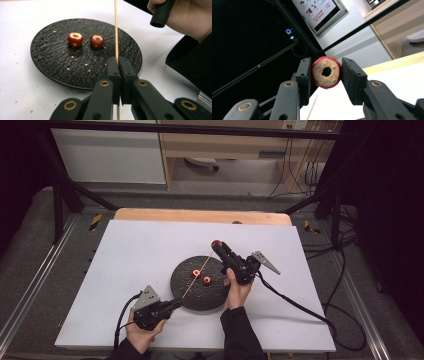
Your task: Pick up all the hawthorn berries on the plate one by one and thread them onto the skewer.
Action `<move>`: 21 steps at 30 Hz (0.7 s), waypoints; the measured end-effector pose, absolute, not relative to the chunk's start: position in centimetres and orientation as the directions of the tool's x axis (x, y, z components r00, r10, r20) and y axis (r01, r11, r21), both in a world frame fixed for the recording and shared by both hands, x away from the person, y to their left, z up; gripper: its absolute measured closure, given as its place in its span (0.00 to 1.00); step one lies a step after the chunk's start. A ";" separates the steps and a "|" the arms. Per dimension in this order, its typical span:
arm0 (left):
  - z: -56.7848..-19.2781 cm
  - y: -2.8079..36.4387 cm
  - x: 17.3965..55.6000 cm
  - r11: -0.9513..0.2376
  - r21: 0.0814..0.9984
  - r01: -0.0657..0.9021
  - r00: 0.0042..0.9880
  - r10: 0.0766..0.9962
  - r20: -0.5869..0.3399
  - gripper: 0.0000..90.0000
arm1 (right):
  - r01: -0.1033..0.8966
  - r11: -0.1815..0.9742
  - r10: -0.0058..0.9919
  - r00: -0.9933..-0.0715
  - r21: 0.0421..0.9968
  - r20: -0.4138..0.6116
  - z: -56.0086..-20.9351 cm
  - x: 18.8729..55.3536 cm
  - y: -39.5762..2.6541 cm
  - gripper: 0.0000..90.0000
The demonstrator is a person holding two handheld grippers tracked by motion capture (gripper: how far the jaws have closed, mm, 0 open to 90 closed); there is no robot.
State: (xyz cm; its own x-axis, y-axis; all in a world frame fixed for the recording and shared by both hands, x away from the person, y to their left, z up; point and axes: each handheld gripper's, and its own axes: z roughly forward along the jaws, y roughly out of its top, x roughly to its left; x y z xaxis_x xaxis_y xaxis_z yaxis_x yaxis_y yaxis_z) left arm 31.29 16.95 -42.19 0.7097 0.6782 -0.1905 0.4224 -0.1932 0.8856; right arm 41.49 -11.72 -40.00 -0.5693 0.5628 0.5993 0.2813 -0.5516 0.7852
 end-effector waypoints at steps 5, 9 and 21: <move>-42.2 16.8 31.3 -0.193 0.884 0.426 0.710 0.677 -0.194 0.99 | 0.279 -0.549 0.567 -0.569 0.788 0.596 -40.0 41.5 -11.7 0.68; -42.3 16.8 31.2 -0.193 0.885 0.425 0.710 0.677 -0.193 0.99 | 0.277 -0.548 0.570 -0.567 0.789 0.595 -40.0 41.5 -11.8 0.68; -42.2 16.6 31.3 -0.180 0.886 0.428 0.707 0.677 -0.204 0.99 | 0.281 -0.544 0.570 -0.568 0.790 0.594 -40.0 41.5 -11.7 0.68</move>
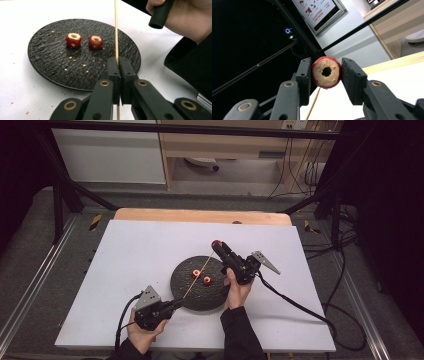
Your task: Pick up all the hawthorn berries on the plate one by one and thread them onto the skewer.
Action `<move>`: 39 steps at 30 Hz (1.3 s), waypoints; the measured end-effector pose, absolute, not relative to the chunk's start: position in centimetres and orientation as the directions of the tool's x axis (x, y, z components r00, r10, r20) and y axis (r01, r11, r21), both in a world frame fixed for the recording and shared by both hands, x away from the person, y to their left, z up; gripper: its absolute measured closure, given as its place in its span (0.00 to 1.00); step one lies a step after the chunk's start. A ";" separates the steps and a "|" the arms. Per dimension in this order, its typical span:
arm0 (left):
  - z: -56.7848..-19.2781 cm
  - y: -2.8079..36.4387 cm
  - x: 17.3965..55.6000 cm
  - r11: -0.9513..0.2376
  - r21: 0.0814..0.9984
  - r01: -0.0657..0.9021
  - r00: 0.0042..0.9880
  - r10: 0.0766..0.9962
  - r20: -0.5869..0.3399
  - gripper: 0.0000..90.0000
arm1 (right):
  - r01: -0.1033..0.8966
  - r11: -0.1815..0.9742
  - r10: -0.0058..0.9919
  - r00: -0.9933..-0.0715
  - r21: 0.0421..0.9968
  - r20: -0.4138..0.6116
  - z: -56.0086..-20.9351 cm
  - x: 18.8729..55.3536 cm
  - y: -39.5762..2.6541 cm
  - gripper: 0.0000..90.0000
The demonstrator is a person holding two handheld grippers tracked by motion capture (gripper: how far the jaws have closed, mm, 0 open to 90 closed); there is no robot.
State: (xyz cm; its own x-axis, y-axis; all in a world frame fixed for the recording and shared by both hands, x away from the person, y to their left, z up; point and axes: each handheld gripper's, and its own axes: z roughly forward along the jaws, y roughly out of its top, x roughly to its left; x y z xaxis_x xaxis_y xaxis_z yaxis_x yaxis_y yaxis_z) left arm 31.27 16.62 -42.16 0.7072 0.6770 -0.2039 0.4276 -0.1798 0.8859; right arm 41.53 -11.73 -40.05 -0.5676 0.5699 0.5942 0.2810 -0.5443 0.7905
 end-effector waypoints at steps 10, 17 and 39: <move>-41.7 15.4 31.3 -0.151 0.884 0.443 0.683 0.695 -0.224 0.99 | 0.281 -0.547 0.562 -0.574 0.788 0.595 -40.2 41.3 -11.6 0.68; -41.3 14.9 31.4 -0.138 0.881 0.453 0.664 0.711 -0.230 0.99 | 0.281 -0.542 0.563 -0.579 0.792 0.590 -40.2 41.2 -11.6 0.68; -40.1 14.3 33.2 -0.162 0.879 0.449 0.672 0.709 -0.213 0.99 | 0.385 -0.466 0.531 -0.598 0.797 0.600 -40.8 40.0 -11.1 0.69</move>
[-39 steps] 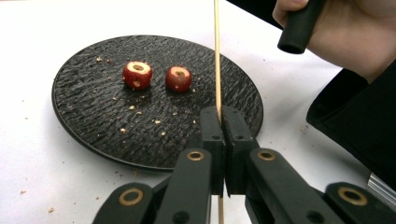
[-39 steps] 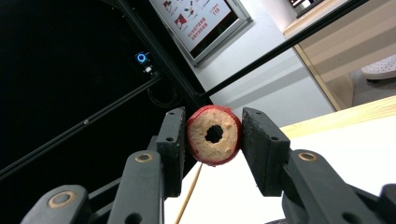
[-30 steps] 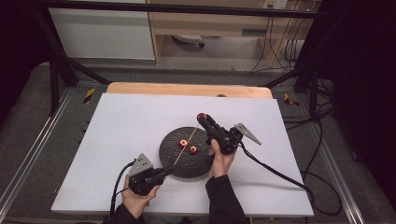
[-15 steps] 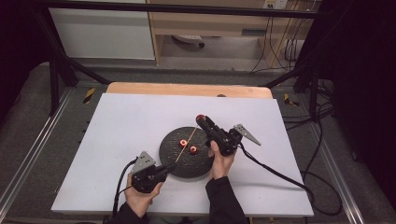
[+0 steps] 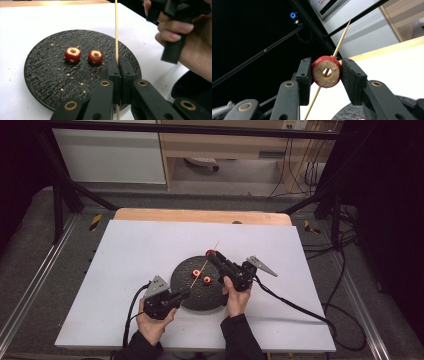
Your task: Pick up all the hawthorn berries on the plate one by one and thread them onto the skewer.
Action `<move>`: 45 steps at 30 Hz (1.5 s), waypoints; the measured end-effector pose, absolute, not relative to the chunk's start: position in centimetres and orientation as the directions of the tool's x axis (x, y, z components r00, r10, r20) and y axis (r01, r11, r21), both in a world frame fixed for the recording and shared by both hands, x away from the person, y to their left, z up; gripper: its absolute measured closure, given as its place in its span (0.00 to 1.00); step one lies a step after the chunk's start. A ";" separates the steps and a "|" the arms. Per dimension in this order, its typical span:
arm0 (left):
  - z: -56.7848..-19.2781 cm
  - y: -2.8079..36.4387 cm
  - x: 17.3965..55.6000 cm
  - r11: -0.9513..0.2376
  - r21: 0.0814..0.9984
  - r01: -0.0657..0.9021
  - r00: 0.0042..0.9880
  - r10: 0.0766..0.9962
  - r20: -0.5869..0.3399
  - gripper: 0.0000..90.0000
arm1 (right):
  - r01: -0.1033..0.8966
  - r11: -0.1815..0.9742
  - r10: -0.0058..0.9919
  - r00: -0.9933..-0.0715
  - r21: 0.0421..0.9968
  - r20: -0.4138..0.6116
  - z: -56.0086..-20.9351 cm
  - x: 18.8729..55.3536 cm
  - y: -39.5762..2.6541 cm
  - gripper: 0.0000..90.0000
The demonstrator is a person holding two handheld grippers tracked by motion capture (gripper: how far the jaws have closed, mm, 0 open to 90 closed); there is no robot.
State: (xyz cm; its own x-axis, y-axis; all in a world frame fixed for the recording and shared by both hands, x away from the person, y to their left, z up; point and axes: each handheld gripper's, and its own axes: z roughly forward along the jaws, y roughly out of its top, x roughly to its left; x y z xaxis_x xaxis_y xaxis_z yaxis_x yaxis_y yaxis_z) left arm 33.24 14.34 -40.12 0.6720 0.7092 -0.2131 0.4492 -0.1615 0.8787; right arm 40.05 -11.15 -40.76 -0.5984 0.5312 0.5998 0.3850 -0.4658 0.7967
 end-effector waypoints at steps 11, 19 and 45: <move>-39.7 13.2 34.5 -0.204 0.881 0.426 0.683 0.711 -0.166 0.99 | 0.457 -0.357 0.524 -0.624 0.815 0.579 -41.4 38.9 -10.8 0.68; -39.7 12.9 34.7 -0.218 0.883 0.416 0.696 0.701 -0.155 0.99 | 0.482 -0.297 0.519 -0.643 0.824 0.563 -41.9 38.2 -10.5 0.68; -41.0 18.8 33.0 -0.288 0.864 0.413 0.710 0.696 -0.107 0.99 | 0.528 0.050 0.655 -0.658 0.848 0.371 -40.7 39.3 -13.3 0.13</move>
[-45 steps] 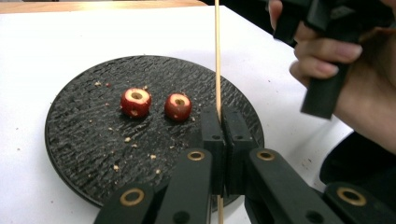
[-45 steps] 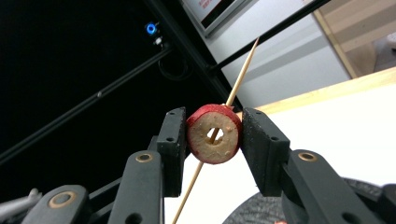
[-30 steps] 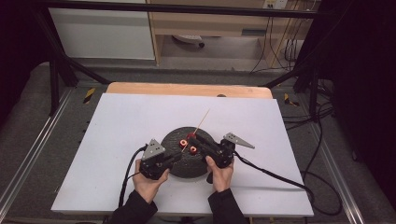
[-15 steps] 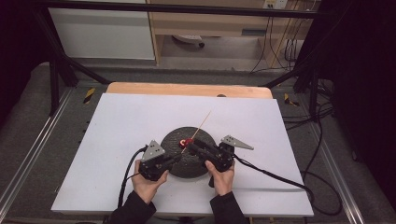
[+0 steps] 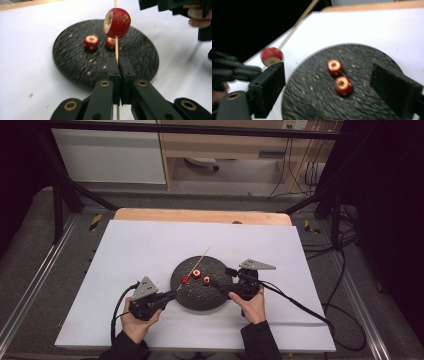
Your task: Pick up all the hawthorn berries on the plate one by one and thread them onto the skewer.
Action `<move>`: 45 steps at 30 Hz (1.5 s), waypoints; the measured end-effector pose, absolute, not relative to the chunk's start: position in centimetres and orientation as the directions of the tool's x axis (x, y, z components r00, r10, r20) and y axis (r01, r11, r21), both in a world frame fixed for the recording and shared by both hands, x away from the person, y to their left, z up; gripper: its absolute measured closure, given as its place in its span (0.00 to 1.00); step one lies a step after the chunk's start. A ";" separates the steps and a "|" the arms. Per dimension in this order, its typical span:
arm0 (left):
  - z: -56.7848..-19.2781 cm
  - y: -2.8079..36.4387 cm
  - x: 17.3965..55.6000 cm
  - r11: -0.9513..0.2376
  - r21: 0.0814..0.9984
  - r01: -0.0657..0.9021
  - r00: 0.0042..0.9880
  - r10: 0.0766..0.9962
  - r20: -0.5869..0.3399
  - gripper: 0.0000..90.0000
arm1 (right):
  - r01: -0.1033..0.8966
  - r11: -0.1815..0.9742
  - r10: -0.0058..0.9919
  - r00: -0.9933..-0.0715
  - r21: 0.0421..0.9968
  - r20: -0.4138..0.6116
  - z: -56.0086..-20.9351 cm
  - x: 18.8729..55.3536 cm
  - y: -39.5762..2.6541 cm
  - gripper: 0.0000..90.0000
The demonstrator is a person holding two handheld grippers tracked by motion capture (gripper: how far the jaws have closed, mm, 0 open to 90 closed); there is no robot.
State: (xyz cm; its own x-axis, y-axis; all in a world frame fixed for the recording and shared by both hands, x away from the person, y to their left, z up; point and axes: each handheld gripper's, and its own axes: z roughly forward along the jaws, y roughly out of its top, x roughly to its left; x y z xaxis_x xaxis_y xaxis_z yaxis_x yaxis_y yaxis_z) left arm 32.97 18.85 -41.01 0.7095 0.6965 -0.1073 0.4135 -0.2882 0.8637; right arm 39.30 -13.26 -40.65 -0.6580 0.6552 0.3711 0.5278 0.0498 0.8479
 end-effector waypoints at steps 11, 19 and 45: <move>-42.1 22.1 32.0 -0.318 0.846 0.428 0.710 0.697 -0.097 0.99 | 0.561 0.309 0.676 -0.698 0.768 0.238 -40.6 40.7 -12.6 0.05; -42.7 23.3 31.9 -0.324 0.843 0.430 0.720 0.686 -0.104 0.99 | 0.552 0.468 0.649 -0.745 0.690 0.156 -39.5 42.2 -10.8 0.09; -43.3 23.9 32.0 -0.317 0.837 0.446 0.714 0.690 -0.120 0.99 | 0.556 0.697 0.591 -0.803 0.452 0.077 -40.2 46.8 -5.8 0.43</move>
State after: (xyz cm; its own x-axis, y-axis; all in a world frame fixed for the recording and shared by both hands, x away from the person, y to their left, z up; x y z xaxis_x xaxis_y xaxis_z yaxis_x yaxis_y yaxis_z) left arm 31.96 23.85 -43.33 0.7143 0.6895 -0.1196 0.4459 -0.3167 0.8372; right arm 46.82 -5.76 -40.25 -0.8030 0.5911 0.0767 0.5565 0.6974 0.4517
